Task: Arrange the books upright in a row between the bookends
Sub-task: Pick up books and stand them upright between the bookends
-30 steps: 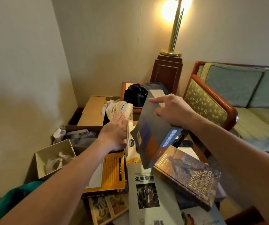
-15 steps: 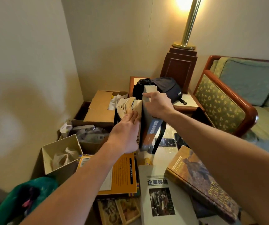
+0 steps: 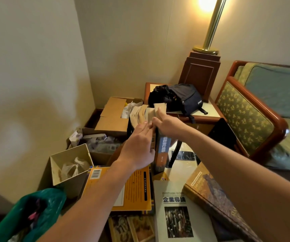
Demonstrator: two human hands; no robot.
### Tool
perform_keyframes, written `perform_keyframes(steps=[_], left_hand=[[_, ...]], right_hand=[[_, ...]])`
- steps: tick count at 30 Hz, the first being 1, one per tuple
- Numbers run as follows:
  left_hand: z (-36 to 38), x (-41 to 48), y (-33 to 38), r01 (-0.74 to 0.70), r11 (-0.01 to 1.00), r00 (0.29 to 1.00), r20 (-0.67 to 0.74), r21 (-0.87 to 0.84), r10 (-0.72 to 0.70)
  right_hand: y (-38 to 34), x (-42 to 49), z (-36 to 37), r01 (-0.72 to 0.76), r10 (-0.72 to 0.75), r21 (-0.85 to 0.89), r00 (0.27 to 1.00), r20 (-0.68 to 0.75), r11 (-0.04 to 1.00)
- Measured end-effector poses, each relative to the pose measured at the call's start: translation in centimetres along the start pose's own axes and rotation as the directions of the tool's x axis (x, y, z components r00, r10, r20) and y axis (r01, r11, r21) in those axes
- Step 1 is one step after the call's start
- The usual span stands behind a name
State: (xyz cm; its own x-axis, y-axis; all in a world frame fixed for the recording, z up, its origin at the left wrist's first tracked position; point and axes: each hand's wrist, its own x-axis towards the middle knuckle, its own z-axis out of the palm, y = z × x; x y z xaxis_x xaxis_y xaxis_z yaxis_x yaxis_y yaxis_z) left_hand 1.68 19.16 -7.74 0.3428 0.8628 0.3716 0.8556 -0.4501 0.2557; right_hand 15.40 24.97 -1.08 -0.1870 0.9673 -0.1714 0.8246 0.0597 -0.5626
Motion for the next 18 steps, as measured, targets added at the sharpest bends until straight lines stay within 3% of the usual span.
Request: perform_keyframes(steps=[5, 18], left_hand=[[0.1, -1.6, -1.2, 0.104, 0.993, 0.993, -0.058, -0.060, -0.107], [-0.4, -4.6, -2.0, 0.131, 0.990, 0.991, 0.014, -0.044, -0.131]], right_hand=[[0.7, -3.1, 1.3, 0.049, -0.051, 0.165, 0.999, 0.005, 0.985], [2.6, -6.6, 1.5, 0.173, -0.163, 0.087, 0.980, -0.114, 0.981]])
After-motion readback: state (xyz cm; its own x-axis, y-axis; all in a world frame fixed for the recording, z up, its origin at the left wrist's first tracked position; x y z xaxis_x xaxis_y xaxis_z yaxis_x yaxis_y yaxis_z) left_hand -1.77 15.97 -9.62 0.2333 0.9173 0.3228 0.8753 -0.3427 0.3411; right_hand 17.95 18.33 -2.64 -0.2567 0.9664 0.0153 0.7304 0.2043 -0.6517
